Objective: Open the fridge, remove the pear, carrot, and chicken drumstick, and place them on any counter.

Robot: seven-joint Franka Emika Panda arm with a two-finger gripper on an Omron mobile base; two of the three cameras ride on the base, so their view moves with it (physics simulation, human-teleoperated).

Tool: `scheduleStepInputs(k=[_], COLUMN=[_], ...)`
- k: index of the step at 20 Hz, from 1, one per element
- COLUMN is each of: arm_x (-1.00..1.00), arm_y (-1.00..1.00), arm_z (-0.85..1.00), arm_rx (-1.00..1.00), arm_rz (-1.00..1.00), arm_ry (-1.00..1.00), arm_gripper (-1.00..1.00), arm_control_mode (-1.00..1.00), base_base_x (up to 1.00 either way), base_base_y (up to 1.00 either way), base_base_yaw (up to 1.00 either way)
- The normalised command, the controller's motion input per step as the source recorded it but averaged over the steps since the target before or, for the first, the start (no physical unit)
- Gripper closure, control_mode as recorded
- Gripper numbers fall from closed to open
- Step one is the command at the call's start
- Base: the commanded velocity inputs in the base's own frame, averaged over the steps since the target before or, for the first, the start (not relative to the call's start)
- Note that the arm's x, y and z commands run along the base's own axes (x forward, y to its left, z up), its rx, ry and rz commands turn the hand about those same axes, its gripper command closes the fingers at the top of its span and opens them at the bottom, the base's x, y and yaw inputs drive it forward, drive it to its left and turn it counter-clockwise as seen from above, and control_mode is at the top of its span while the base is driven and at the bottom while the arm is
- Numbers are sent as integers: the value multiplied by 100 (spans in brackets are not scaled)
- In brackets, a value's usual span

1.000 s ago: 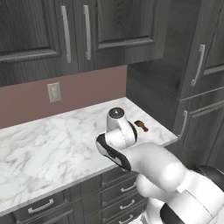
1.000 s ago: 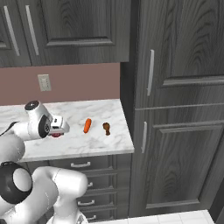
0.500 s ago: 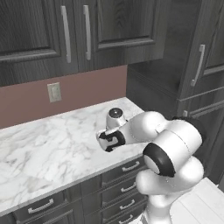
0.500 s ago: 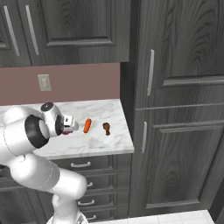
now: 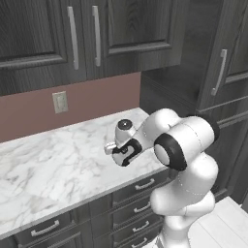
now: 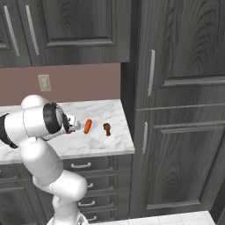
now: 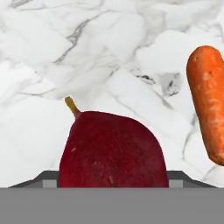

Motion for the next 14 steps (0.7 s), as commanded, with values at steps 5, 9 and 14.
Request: scheduleStepInputs(k=[5, 9, 14], arm_x=[9, -37, -90], arm_y=[4, 0, 0], arm_z=[7, 57, 97], arm_rx=[0, 0, 4], arm_rz=[0, 0, 0], arm_ry=[0, -6, -24], arm_gripper=[-100, -100, -100], arm_control_mode=[-100, -100, -100], base_base_x=[0, 0, 0], base_base_y=[0, 0, 0], base_base_yaw=[0, 0, 0])
